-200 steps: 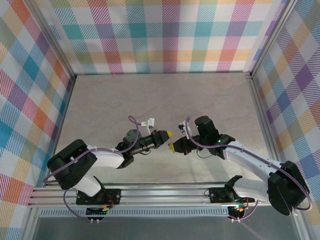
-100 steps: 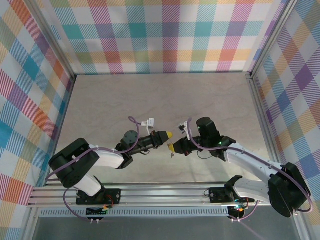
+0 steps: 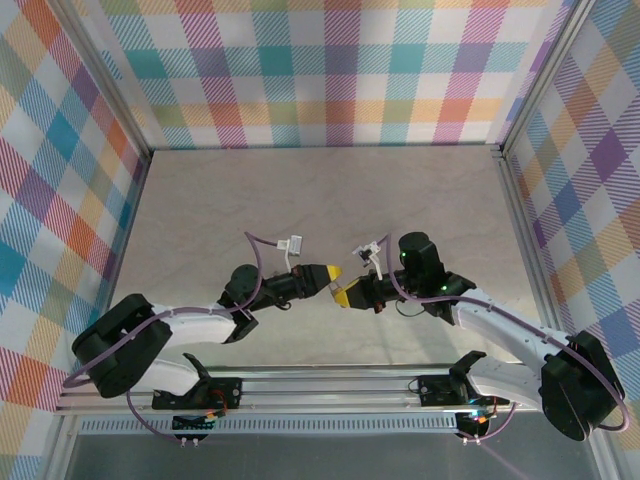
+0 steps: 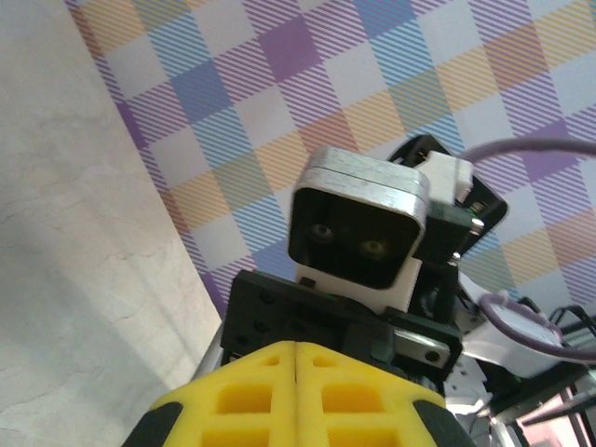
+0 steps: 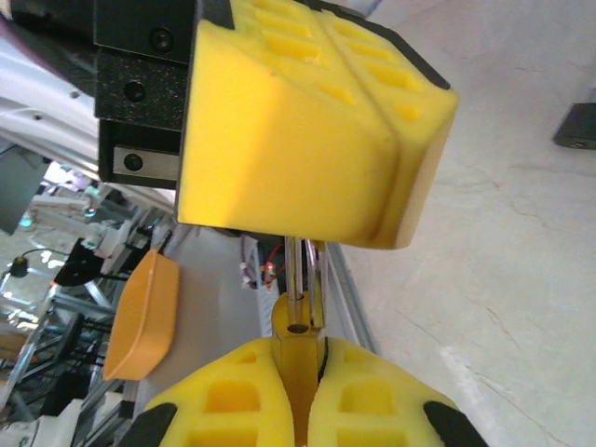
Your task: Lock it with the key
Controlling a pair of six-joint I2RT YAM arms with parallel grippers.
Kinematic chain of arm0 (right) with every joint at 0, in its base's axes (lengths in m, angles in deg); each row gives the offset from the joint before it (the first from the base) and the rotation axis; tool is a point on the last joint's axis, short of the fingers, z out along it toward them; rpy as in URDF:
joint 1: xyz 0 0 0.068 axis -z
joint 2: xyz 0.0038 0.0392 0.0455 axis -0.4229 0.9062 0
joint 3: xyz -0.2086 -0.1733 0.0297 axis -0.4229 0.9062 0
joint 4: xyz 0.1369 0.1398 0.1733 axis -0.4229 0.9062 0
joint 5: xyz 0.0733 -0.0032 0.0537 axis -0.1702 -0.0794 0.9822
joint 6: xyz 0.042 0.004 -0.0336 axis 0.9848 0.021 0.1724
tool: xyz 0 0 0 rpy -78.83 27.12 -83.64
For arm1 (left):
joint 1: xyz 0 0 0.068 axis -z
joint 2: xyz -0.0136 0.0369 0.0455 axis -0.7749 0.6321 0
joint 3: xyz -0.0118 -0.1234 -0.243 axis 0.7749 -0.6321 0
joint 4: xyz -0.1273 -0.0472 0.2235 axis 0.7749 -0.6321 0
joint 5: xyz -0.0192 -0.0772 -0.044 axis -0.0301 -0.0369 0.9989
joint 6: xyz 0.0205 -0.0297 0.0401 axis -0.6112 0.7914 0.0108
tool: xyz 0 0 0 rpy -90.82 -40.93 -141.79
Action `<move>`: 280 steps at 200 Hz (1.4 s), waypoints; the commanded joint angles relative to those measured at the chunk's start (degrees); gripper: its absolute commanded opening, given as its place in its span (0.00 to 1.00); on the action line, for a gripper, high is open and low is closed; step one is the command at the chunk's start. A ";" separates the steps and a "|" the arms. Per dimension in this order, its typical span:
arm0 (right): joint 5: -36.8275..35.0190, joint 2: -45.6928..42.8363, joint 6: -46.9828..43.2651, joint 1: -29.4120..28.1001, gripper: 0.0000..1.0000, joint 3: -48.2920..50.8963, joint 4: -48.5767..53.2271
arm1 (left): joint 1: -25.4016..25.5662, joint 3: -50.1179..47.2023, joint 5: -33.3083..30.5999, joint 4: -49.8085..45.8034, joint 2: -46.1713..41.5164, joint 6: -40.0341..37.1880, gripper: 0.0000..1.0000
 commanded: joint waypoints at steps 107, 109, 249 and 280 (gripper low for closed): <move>4.66 0.40 2.77 2.96 0.00 -1.16 -9.98 | 3.50 0.96 15.24 6.23 -4.87 -0.21 0.00; 4.84 0.57 2.88 3.04 0.00 -1.18 -10.25 | 3.57 1.01 15.35 6.23 -4.90 -0.21 0.00; 6.26 3.74 5.03 8.87 0.00 -9.96 -11.74 | 10.97 1.61 17.61 5.92 0.45 -2.85 0.00; 5.33 2.70 4.43 8.89 0.00 -9.05 -10.26 | 10.59 2.50 17.80 3.67 0.23 -3.47 0.00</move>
